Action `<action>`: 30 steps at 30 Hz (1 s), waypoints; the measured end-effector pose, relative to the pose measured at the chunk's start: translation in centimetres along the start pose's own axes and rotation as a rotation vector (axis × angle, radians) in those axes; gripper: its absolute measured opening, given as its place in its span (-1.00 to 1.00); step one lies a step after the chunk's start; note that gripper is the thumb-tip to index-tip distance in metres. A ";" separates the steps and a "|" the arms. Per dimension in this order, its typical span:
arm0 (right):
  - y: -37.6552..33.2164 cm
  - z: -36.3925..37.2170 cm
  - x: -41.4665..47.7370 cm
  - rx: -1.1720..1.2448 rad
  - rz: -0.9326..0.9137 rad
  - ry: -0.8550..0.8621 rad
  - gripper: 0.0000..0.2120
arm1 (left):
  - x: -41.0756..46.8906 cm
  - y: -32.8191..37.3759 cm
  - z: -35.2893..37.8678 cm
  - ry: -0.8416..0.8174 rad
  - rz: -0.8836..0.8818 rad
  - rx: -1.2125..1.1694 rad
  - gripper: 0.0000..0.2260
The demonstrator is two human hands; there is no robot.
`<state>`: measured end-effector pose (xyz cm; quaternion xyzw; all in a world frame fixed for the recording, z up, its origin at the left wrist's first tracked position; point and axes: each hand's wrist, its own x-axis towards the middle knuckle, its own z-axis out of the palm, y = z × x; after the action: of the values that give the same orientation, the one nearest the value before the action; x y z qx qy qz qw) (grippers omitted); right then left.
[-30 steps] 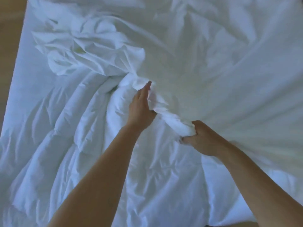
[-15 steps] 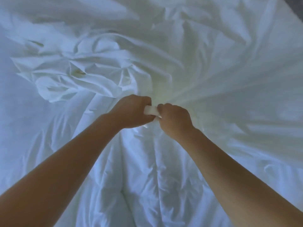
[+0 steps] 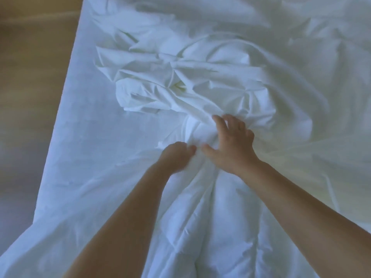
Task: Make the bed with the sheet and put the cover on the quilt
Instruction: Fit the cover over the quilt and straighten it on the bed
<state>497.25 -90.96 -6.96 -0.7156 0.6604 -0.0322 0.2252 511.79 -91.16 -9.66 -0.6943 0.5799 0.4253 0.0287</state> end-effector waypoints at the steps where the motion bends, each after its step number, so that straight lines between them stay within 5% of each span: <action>1: -0.3 -0.2 0.5 0.037 0.072 0.025 -0.28 | -1.6 0.6 1.0 -0.039 0.054 -0.072 -0.62; 5: -0.3 -0.6 1.0 -0.034 0.323 0.050 -0.19 | -8.8 4.0 7.6 -0.203 0.147 -0.266 -0.58; 9: 1.9 0.9 -0.2 -0.423 0.193 0.118 -0.29 | -9.0 3.8 8.1 -0.174 0.154 -0.331 -0.61; 11: 3.1 0.2 0.5 -0.448 0.094 0.260 -0.55 | -6.7 2.4 6.1 -0.102 0.157 -0.470 -0.69; 14: 2.3 -2.5 1.8 -0.209 0.028 0.384 -0.83 | -2.6 0.3 2.8 0.189 0.147 -0.335 -0.89; 17: 1.0 -4.7 2.9 0.285 0.102 0.302 -0.86 | 0.7 0.3 1.1 0.380 0.223 -0.143 -0.56; 22: 0.4 -8.1 3.9 0.776 0.325 0.293 -0.82 | 4.0 5.2 0.0 0.500 0.201 -0.013 -0.40; 26: 1.8 -9.2 4.7 0.880 0.439 0.315 -0.78 | 5.7 7.4 -0.9 0.552 0.317 -0.113 -0.59; 30: 3.4 -7.4 5.7 0.622 0.415 0.443 -0.88 | 3.0 6.4 -1.3 0.403 0.426 -0.296 -0.80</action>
<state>492.22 -98.57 -2.95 -0.4418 0.7814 -0.3365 0.2846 507.09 -96.33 -7.78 -0.6242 0.6380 0.3554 -0.2775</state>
